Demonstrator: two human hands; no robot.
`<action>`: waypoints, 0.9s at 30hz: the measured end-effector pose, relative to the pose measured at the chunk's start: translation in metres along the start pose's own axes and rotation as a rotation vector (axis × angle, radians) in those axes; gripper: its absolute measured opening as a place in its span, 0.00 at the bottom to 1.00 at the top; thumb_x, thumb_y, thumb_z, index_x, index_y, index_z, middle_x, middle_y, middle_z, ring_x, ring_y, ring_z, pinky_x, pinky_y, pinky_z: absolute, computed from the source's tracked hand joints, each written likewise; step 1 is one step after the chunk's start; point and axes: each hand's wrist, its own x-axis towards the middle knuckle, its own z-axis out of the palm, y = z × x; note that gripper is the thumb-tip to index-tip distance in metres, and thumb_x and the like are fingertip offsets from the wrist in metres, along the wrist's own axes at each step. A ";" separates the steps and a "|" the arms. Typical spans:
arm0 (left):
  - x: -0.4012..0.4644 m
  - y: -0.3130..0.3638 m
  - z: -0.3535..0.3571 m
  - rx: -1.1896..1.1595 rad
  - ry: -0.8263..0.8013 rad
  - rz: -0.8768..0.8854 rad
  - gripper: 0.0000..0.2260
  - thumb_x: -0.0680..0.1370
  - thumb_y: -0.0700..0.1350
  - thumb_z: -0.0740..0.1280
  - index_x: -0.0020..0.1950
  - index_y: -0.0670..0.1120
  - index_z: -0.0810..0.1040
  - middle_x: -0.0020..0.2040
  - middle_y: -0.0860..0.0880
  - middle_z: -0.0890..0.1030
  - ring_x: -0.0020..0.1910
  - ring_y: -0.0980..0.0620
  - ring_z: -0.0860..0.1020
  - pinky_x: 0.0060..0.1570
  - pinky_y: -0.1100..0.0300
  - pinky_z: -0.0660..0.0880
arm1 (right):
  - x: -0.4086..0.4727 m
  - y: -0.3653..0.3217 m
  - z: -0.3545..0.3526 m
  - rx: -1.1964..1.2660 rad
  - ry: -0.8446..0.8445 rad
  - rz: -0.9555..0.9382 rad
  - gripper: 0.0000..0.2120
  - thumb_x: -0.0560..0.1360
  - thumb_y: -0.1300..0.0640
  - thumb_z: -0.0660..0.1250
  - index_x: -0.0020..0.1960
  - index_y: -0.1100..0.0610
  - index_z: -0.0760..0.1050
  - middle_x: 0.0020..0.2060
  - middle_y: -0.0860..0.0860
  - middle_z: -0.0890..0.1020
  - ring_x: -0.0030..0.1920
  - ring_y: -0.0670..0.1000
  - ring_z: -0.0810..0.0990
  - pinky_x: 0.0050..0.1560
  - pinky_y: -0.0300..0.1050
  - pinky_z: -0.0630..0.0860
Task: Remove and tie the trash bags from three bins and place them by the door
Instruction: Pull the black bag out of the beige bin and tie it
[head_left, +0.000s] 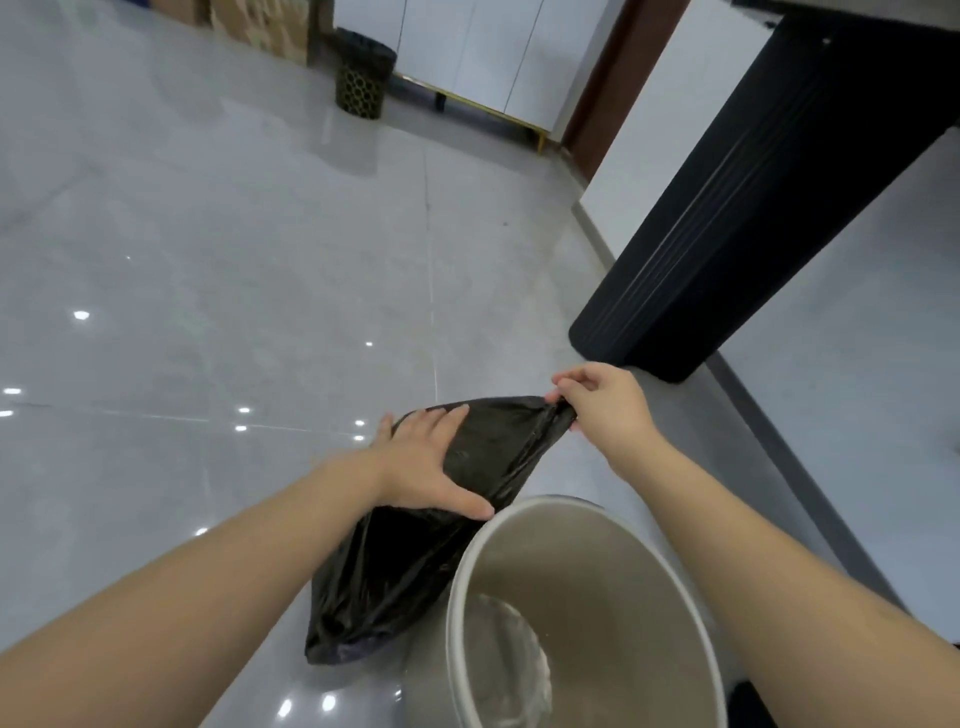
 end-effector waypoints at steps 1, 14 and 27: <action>0.003 0.003 0.007 -0.071 -0.049 -0.026 0.57 0.60 0.73 0.69 0.79 0.57 0.41 0.80 0.50 0.52 0.78 0.49 0.49 0.75 0.42 0.40 | 0.000 -0.003 -0.002 0.031 0.006 0.006 0.07 0.79 0.63 0.61 0.49 0.57 0.79 0.37 0.49 0.84 0.43 0.49 0.81 0.47 0.49 0.78; 0.005 0.018 0.032 -0.542 0.050 -0.140 0.39 0.59 0.74 0.71 0.64 0.54 0.72 0.62 0.53 0.71 0.60 0.51 0.73 0.62 0.51 0.72 | 0.006 -0.044 0.012 0.673 -0.067 0.333 0.05 0.81 0.65 0.59 0.53 0.62 0.73 0.41 0.55 0.82 0.39 0.51 0.81 0.32 0.42 0.82; -0.018 -0.011 0.004 -0.076 0.433 -0.189 0.08 0.75 0.40 0.57 0.37 0.46 0.69 0.35 0.49 0.73 0.37 0.45 0.73 0.35 0.56 0.68 | -0.021 -0.038 0.012 -1.071 -0.342 -0.518 0.49 0.66 0.46 0.66 0.79 0.52 0.43 0.79 0.53 0.50 0.78 0.55 0.46 0.76 0.61 0.42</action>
